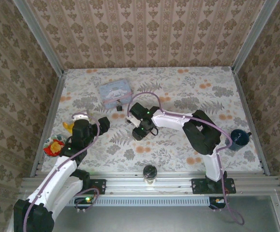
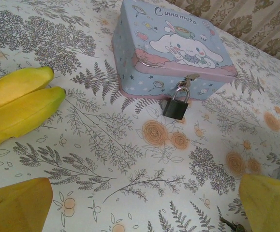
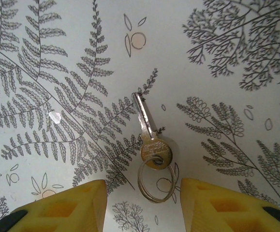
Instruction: Unlock the padlock with the key
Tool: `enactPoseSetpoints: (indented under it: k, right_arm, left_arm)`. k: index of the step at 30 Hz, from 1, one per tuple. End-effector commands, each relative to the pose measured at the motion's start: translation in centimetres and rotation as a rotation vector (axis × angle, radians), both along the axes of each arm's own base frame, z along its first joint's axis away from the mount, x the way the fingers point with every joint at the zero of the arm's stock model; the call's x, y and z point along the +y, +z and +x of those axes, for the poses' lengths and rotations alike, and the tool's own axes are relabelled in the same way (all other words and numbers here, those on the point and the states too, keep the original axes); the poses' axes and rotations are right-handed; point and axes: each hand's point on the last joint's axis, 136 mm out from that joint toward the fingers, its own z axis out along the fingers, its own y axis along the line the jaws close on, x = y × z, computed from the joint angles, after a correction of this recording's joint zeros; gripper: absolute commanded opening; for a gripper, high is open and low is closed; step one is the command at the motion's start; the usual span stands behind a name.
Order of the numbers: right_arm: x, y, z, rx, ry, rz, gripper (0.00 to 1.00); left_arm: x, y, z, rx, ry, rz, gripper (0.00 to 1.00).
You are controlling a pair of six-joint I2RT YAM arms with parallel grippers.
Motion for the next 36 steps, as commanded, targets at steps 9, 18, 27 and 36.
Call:
enactPoseSetpoints:
  k: [9,18,27,36]
  right_arm:
    - [0.61,-0.91,-0.44,0.034,0.044,-0.023,0.39]
    - [0.21,-1.02,-0.39,0.027,0.050,-0.045,0.31]
    - [0.05,-0.73,-0.15,0.013,0.054,-0.055,0.20]
    - [-0.04,-0.39,0.11,-0.005,0.053,-0.060,0.11]
  left_arm:
    - [0.24,0.05,-0.13,-0.001,0.012,-0.015,1.00]
    - [0.24,0.41,0.00,-0.008,0.011,-0.021,1.00]
    - [0.28,0.72,0.05,-0.009,0.009,-0.021,1.00]
    - [0.35,0.75,0.02,-0.005,0.012,-0.028,1.00]
